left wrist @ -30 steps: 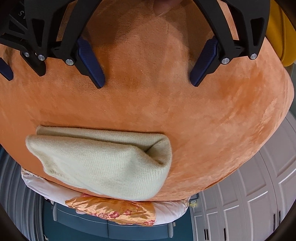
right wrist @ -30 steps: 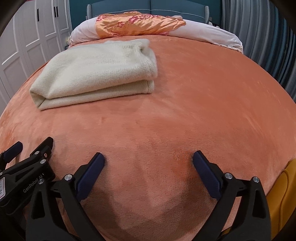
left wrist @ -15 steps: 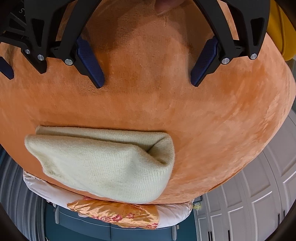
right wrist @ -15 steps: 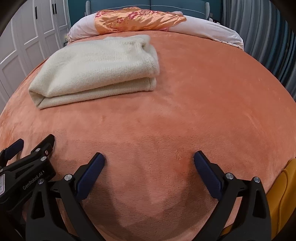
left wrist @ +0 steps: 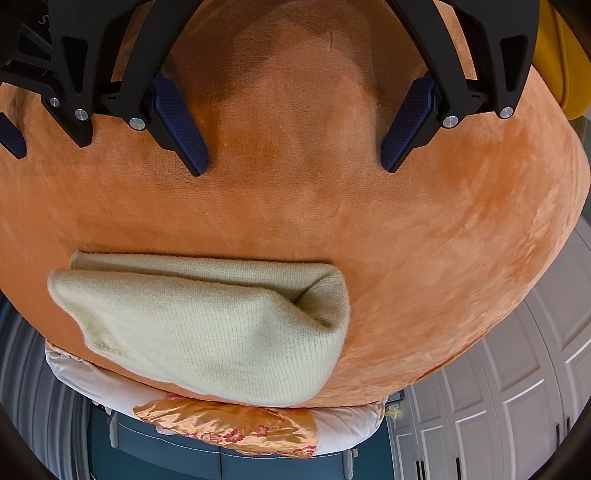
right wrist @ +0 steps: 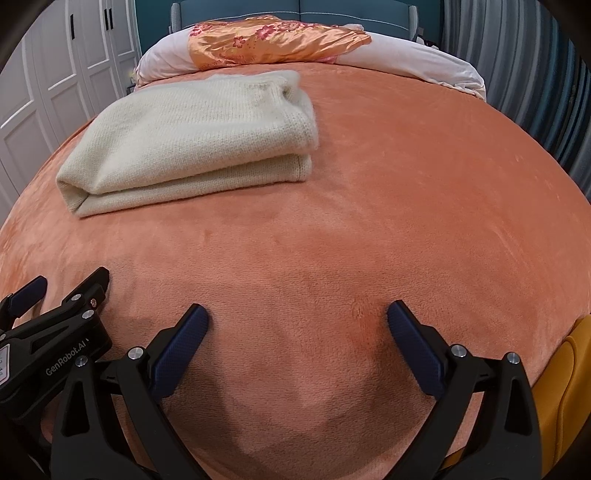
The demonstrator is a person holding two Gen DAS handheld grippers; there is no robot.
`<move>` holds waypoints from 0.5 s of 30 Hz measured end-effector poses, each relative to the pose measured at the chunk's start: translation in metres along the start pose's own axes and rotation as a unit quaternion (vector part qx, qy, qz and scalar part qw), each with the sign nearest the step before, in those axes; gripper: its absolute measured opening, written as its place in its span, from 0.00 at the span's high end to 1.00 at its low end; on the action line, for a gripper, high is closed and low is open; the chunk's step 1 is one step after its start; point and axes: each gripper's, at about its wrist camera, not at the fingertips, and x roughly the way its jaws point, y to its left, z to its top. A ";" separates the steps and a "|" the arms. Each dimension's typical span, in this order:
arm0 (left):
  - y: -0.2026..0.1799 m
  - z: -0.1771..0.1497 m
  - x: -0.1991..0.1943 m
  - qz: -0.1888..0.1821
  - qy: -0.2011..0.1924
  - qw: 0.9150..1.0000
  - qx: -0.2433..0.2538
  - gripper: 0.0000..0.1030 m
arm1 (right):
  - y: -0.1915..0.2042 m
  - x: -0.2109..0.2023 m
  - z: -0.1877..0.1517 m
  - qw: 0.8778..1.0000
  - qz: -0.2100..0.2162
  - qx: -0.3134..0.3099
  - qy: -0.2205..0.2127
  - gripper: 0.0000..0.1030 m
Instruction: Fold small clothes
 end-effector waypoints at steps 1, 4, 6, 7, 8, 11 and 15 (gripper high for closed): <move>0.000 0.000 0.000 0.000 0.000 1.000 -0.001 0.10 | 0.000 0.000 0.000 1.000 0.000 -0.001 0.000 0.07; 0.000 0.000 0.000 0.000 0.000 1.000 -0.001 0.10 | 0.001 -0.001 -0.001 1.000 0.000 -0.001 -0.001 0.07; 0.000 0.000 0.000 0.000 -0.001 1.000 -0.001 0.10 | 0.001 -0.001 -0.001 1.000 0.000 0.000 -0.001 0.07; 0.000 0.000 0.000 0.000 0.000 1.000 -0.001 0.10 | 0.001 -0.001 -0.001 1.000 0.000 -0.001 -0.001 0.07; 0.000 0.000 0.000 0.000 0.000 1.000 0.000 0.10 | 0.001 -0.001 -0.001 1.000 -0.001 -0.001 -0.001 0.07; 0.000 0.000 0.000 0.000 0.000 1.000 0.000 0.10 | 0.001 -0.001 -0.001 1.000 -0.001 -0.001 -0.001 0.07; -0.001 0.000 0.000 0.001 0.000 1.000 -0.001 0.10 | 0.001 -0.001 -0.001 1.000 -0.001 -0.001 -0.001 0.07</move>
